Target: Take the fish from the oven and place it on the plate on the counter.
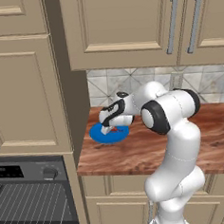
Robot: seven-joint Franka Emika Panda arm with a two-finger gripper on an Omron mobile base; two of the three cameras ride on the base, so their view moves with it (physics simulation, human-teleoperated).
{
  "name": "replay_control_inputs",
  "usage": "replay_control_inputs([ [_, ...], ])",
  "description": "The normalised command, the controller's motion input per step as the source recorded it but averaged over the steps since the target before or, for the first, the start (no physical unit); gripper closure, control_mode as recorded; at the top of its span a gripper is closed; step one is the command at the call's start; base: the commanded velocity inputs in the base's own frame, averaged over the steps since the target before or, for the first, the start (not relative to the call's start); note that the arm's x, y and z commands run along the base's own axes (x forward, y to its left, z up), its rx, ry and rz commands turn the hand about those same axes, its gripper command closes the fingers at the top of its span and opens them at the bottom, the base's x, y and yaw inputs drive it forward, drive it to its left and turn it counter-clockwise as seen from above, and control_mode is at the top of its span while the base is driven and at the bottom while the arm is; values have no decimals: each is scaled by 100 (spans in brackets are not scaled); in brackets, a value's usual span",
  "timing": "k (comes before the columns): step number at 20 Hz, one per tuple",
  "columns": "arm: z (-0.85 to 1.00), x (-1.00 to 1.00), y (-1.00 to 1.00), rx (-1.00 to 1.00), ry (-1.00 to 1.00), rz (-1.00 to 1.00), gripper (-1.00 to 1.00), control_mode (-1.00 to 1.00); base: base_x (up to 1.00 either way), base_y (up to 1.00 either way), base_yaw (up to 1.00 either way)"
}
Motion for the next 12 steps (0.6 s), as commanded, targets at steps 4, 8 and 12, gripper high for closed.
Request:
replay_control_inputs([
  [4, 0, 0, 0, 0, 0, 0, 100, -100, 0, 0, 0],
  [8, 4, 0, 0, 0, 0, 0, -100, -100, 0, 0, 0],
  [12, 11, 0, 0, -2, 0, 0, -100, -100, 0, 0, 0],
])
